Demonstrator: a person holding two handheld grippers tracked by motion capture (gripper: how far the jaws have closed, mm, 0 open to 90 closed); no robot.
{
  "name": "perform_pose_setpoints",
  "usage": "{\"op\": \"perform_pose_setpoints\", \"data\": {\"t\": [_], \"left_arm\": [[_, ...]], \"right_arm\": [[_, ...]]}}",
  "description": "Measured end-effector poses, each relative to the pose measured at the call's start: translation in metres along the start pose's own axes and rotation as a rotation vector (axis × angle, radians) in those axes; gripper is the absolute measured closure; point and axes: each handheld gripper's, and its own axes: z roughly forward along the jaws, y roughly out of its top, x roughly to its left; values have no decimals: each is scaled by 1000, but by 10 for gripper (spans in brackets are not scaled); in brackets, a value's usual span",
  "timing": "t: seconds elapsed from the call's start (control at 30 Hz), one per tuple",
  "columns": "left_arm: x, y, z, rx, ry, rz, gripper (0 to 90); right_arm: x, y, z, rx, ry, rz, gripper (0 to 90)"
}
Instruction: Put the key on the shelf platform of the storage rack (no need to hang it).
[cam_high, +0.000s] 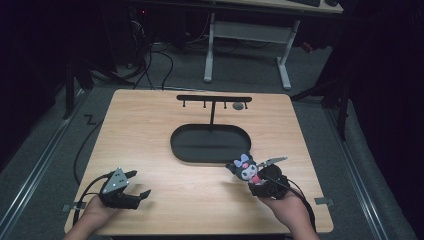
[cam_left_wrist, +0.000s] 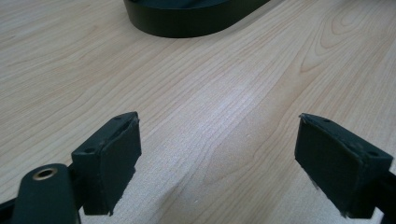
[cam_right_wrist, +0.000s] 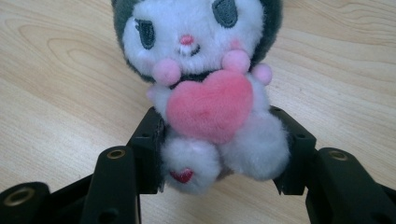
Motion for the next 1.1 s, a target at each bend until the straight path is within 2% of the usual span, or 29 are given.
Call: {"op": "perform_pose_setpoints", "data": {"t": [0.2,0.53,0.67,1.1], "left_arm": [[0,0,0,0,0,0,155],[0,0,0,1,-2,-1,155],[0,0,0,1,-2,1,155],[0,0,0,0,-1,0,155]], "right_arm": [[-3,4,-2,-11,-13,10,471],[-5,23,-5,-43,-20,24,472],[-5,29,-4,-40,-23,28,472],[1,55,-1,-58,-36,11,472]]}}
